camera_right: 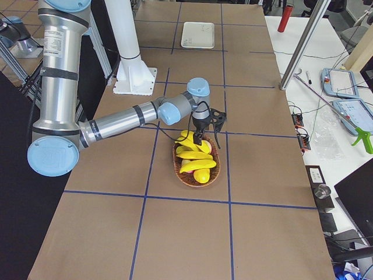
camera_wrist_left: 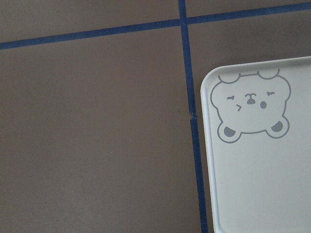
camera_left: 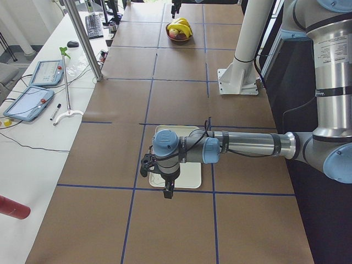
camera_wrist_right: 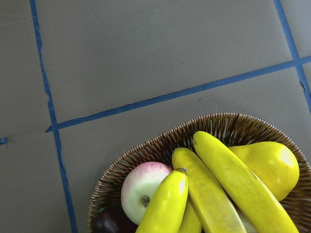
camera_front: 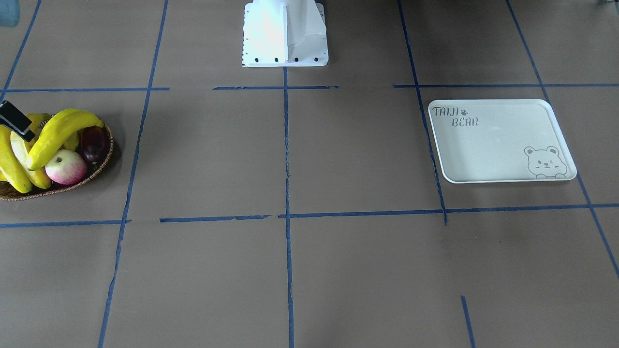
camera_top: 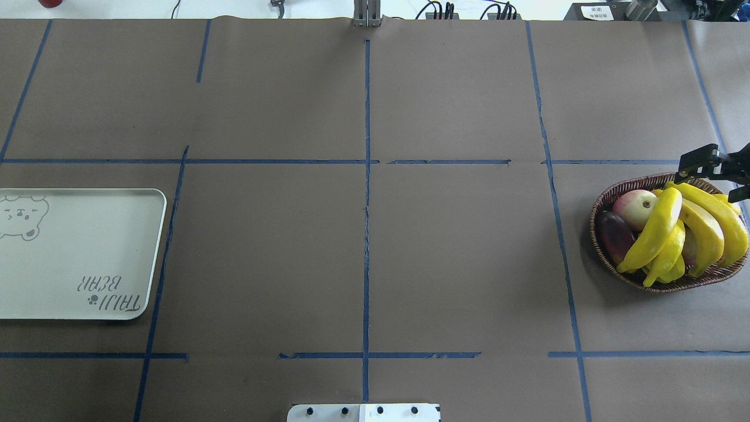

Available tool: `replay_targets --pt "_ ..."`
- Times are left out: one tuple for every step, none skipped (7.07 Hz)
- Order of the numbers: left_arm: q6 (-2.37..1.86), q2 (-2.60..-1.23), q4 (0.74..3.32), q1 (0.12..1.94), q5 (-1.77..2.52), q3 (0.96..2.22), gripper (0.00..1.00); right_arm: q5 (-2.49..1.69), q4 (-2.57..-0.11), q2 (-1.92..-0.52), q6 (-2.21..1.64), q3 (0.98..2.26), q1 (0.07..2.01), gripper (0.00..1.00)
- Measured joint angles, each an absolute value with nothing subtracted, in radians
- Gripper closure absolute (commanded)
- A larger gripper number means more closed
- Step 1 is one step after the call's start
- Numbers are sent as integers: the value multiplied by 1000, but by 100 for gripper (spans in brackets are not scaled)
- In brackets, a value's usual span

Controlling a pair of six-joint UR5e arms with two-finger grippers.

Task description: Transfer all bananas from basket to plate

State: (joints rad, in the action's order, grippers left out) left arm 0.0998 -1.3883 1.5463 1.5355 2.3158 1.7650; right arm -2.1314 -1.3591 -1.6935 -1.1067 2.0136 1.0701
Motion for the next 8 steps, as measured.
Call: replay_targets --pt "100 -1389 1546 1536 2316 1766 0 -2095 -1358 -1698 -1170 2013 1022 7" --pt "100 -1389 1546 1536 2316 1767 0 -2058 -1357 -1698 -1217 2012 978 7" --pt "100 -1389 1545 1535 2315 1768 0 -2031 -1356 -1695 -1248 2012 947 8" --pt "100 -1388 1545 1536 2315 1768 0 -2016 -1356 -1692 -1258 2012 932 10" --pt "100 -1388 1545 1536 2316 1769 0 -2001 -1357 -1690 -1257 2012 924 12" --pt "100 -1388 1545 1536 2316 1768 0 -1981 -1359 -1690 -1255 2011 915 14" --pt "100 -1388 1545 1535 2316 1768 0 -1964 -1363 -1690 -1254 2009 908 15" --pt "100 -1388 1545 1536 2316 1767 0 -1950 -1366 -1689 -1253 2006 902 17"
